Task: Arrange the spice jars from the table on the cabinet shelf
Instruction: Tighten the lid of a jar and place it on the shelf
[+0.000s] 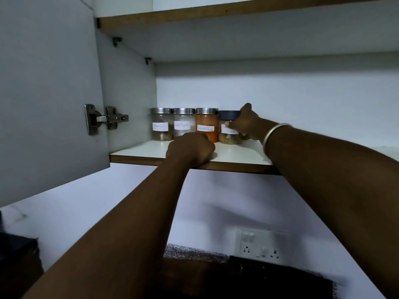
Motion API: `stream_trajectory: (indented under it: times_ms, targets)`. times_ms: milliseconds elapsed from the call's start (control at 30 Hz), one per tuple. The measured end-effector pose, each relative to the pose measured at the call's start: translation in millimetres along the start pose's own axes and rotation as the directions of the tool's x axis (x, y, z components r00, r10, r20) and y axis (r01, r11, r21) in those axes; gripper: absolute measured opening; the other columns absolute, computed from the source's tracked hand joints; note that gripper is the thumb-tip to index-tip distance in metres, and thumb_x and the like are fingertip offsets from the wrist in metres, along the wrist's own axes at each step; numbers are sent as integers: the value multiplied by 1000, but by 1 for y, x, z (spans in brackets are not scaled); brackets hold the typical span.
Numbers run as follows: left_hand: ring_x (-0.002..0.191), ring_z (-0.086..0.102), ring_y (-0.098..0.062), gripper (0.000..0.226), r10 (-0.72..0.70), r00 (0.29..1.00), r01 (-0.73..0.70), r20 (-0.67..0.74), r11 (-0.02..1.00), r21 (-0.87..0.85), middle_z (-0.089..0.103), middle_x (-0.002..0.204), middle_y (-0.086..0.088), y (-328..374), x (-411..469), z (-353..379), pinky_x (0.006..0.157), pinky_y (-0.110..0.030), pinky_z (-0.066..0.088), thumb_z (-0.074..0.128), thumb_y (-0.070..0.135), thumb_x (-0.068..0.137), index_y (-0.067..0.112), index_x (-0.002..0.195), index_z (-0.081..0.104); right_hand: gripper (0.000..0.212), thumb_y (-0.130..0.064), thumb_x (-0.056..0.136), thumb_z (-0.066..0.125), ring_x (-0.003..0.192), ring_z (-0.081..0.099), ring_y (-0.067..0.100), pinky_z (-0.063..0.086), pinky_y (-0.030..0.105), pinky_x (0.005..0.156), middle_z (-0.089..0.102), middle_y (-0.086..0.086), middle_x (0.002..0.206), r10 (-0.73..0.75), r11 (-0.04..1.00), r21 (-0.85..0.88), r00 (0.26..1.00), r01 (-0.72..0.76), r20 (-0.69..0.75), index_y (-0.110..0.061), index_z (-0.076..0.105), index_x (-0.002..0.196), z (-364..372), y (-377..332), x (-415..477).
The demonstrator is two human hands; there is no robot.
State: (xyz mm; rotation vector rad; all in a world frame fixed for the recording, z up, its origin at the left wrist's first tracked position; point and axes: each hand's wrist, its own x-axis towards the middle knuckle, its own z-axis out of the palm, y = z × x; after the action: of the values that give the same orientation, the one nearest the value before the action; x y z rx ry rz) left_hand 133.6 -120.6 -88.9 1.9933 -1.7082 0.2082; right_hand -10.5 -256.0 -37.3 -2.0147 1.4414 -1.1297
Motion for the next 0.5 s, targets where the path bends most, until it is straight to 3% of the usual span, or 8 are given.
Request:
stream_trajectory:
  times_ms: [133,267,300,367,433,500]
  targets:
    - [106,68,-34,31,-48,999,48,7,998,-36,65,100,-7,6,-1,0,92,-45,56,44,36,97,15,101,67,73,-28,93,76,126,56,37,56,54,95,50,18,140,-1,1000,7,998,0,67,-9,26,143,-5,5,1]
    - [105,68,-34,35,-47,999,45,-23,997,-69,67,102,-8,5,-6,-3,92,-45,56,44,36,97,12,103,69,112,-35,92,76,129,54,38,52,57,101,35,18,159,110,991,57,983,-119,148,-15,-11,159,-8,6,-9]
    - [103,68,-34,35,-41,999,37,-36,996,-86,66,99,-8,5,-8,-4,91,-45,56,44,37,96,12,101,68,113,-35,91,77,122,57,33,53,52,102,36,16,159,130,989,52,976,-141,173,-13,-10,160,-10,8,-11]
    - [96,67,-33,33,-1,997,-9,-78,992,-123,64,91,-6,3,-11,-3,84,-42,56,43,38,95,13,87,64,90,-30,90,79,107,57,22,52,37,98,44,11,153,140,988,32,960,-152,244,-7,21,155,-17,12,-16]
    - [88,65,-29,33,50,990,-70,-133,986,-150,66,85,-4,0,-14,-4,69,-35,48,47,34,94,11,73,60,69,-25,90,79,113,50,18,48,30,96,47,5,149,140,988,11,928,-154,345,-9,42,147,-26,14,-28]
    - [79,65,-27,33,46,975,-93,-217,973,-212,68,76,-7,-1,-19,-2,59,-31,41,49,28,92,7,72,66,61,-27,91,78,113,49,18,46,27,93,49,1,136,128,992,-57,897,-115,423,-12,48,142,-32,13,-43]
